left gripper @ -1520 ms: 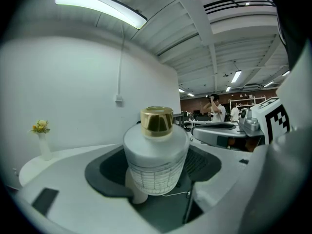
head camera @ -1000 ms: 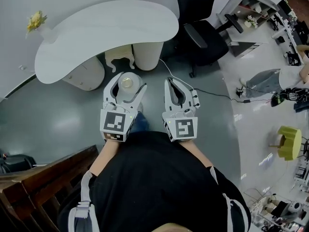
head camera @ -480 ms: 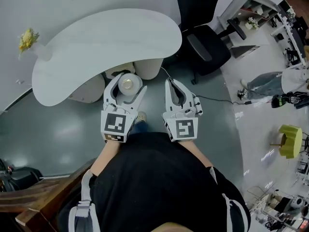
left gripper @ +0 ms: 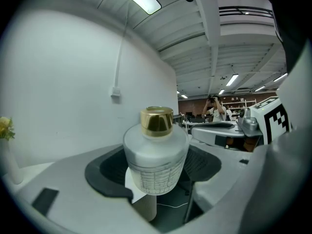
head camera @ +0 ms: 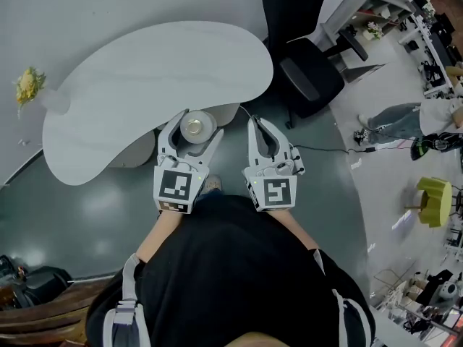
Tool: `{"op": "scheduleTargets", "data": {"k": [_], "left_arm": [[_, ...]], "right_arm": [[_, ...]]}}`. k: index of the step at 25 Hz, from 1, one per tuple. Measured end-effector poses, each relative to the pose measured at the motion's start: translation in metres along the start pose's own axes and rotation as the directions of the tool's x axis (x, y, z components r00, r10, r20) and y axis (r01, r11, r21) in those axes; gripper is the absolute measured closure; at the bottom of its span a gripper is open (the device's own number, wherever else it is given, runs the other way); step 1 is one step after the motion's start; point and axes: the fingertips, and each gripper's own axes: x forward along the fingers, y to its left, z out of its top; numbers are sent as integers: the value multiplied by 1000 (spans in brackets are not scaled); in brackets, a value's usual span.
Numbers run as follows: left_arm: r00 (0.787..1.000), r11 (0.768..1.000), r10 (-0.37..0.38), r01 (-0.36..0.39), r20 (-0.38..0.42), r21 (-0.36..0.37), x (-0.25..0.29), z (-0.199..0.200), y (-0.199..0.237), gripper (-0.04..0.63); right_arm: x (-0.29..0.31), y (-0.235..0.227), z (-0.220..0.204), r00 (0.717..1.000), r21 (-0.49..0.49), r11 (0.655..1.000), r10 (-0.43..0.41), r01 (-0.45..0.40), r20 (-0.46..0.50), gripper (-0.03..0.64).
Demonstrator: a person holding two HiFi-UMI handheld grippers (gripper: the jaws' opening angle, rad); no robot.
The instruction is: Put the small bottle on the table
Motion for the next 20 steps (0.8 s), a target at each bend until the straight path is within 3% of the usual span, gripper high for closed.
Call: {"op": "scheduleTargets", "data": {"k": [7,20], "left_arm": [[1000,1000,-18,18,-13,-10,10,-4,12,262],[999,1000,-24,24,-21,-19,55,-11,29,262]], "right_arm": [[16,-1,0,1000,7,1000,-25,25,-3,595],[60,-18,-13,1000,-4,1000,11,-11,12,595]]}}
